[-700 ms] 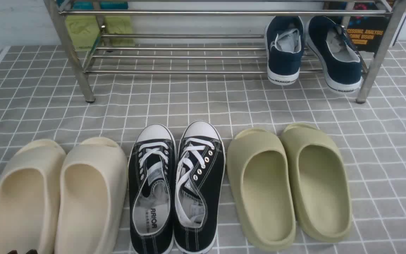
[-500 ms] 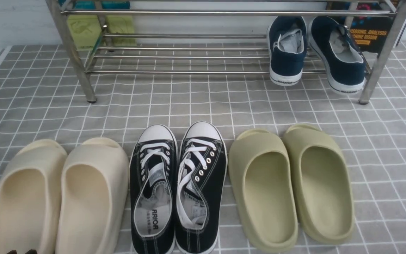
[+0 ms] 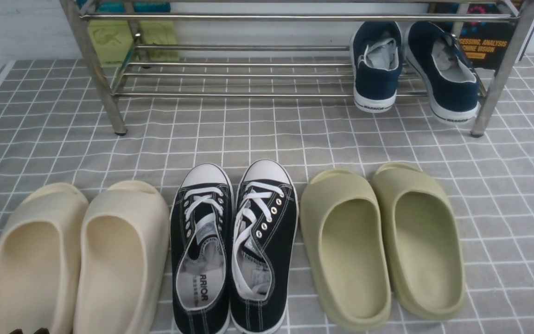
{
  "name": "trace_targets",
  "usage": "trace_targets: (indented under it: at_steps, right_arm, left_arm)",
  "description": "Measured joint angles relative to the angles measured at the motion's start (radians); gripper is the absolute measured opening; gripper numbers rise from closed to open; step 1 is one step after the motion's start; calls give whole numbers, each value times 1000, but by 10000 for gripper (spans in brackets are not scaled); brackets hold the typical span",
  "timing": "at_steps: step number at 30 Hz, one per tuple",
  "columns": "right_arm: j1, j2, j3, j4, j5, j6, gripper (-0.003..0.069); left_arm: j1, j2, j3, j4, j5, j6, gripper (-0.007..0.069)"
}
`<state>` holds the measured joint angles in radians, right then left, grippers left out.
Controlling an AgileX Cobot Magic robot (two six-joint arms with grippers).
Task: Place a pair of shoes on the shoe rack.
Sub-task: Use the left arm to grab the shoe closest to it
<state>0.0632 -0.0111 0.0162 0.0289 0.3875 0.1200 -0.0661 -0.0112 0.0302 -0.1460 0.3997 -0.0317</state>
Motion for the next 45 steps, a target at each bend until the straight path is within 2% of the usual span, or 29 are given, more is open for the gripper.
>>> trace_targets:
  at_steps: [30, 35, 36, 37, 45]
  right_arm:
    - [4, 0, 0, 0, 0, 2, 196]
    - [4, 0, 0, 0, 0, 2, 84]
    - [4, 0, 0, 0, 0, 2, 18]
    - [4, 0, 0, 0, 0, 2, 0]
    - [4, 0, 0, 0, 0, 2, -3]
  left_arm:
    - [0, 0, 0, 0, 0, 0, 239]
    - [0, 0, 0, 0, 0, 0, 239]
    - [0, 0, 0, 0, 0, 0, 239]
    - [0, 0, 0, 0, 0, 0, 239]
    - [0, 0, 0, 0, 0, 0, 239]
